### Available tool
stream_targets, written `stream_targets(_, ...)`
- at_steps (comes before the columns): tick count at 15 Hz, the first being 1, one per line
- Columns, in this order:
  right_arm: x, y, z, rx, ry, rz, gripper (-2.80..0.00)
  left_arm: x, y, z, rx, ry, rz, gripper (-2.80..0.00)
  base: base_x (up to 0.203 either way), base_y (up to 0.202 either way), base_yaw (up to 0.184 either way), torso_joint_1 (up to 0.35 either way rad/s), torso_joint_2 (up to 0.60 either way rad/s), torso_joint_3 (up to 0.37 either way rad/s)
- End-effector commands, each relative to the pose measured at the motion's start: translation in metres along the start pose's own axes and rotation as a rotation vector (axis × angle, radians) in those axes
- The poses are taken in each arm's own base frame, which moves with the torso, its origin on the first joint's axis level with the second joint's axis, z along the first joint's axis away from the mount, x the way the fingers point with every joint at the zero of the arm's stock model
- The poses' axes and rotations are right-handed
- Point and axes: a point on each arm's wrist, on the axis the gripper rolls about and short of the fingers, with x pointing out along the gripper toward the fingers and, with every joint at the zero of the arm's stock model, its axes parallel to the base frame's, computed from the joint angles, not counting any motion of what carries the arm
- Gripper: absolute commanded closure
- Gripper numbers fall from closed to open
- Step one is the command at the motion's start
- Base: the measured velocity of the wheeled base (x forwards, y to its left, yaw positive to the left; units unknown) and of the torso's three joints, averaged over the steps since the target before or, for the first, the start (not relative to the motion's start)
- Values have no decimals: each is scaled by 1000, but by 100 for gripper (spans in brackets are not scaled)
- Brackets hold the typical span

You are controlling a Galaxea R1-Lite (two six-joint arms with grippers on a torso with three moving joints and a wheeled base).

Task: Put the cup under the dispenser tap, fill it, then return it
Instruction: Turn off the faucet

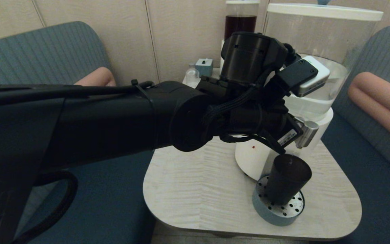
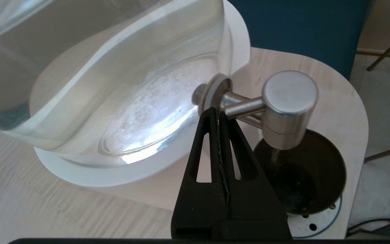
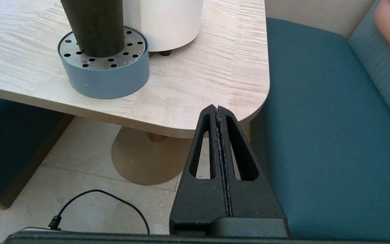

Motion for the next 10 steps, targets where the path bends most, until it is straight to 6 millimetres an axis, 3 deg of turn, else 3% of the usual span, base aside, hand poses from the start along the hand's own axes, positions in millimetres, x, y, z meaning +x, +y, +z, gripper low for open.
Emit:
stream_targets(1, 0, 0, 0, -1, 1, 1, 0, 1, 0, 2, 4, -16, 4, 0, 0, 0, 0, 0, 0, 0)
stream_targets(10, 0, 0, -1, -1, 0, 1, 0, 13, -11, 4, 24, -61, 21, 0, 0, 0, 0, 0, 0, 0)
